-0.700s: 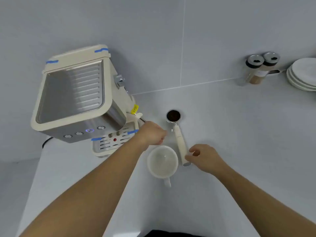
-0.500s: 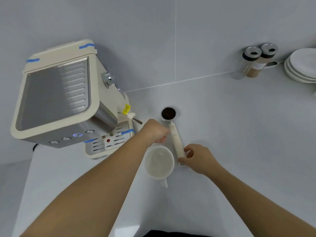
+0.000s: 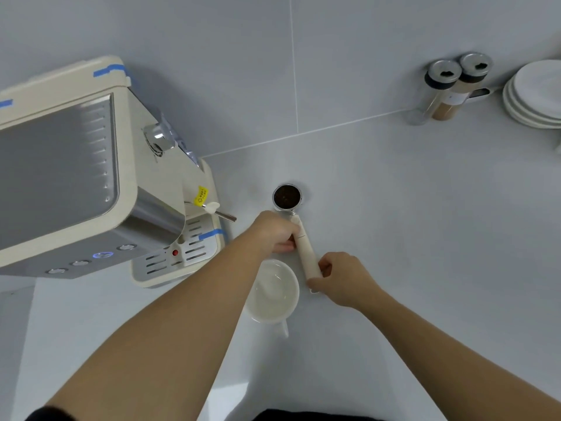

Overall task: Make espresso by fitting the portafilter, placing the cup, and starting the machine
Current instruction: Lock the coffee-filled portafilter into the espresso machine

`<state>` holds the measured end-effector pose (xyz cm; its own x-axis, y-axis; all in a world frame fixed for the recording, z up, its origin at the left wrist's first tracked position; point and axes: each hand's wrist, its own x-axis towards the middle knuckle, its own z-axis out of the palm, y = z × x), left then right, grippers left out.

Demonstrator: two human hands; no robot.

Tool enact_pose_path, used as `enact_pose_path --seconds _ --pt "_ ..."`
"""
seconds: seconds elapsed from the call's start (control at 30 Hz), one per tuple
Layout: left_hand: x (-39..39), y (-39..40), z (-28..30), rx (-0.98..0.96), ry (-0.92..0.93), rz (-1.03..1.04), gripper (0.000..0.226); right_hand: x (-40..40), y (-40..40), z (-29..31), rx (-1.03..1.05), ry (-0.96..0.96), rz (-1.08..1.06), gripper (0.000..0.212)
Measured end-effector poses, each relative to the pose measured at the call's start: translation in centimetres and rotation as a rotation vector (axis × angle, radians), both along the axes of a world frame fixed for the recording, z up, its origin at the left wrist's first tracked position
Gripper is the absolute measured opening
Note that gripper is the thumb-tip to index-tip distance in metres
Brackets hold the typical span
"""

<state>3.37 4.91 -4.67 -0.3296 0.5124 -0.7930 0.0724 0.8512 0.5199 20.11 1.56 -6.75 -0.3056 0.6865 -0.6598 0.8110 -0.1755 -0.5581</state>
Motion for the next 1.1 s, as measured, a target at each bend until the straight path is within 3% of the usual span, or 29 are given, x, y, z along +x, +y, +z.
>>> enact_pose_path --seconds 0.27,0.4,0.7,0.87,1.1 --pt "0.3 -0.1 0.1 0.089 -0.026 -0.004 0.024 0.6 0.8 1.3 0.014 -0.009 0.019 0.027" --pt "0.5 -0.7 1.2 0.175 -0.113 0.025 0.01 1.2 1.0 2.8 0.024 0.02 -0.002 0.023" --pt "1.1 -4.0 5.4 0.358 -0.268 0.166 0.01 2.5 -0.6 7.9 0.073 0.131 -0.031 0.021" --pt "1.3 -6.3 7.8 0.419 -0.261 0.16 0.009 3.1 -3.2 10.2 0.062 0.25 -0.064 0.026" --pt "0.8 -10.5 10.3 0.431 -0.296 0.148 0.007 2.2 -6.2 11.8 -0.13 0.551 -0.171 0.022"
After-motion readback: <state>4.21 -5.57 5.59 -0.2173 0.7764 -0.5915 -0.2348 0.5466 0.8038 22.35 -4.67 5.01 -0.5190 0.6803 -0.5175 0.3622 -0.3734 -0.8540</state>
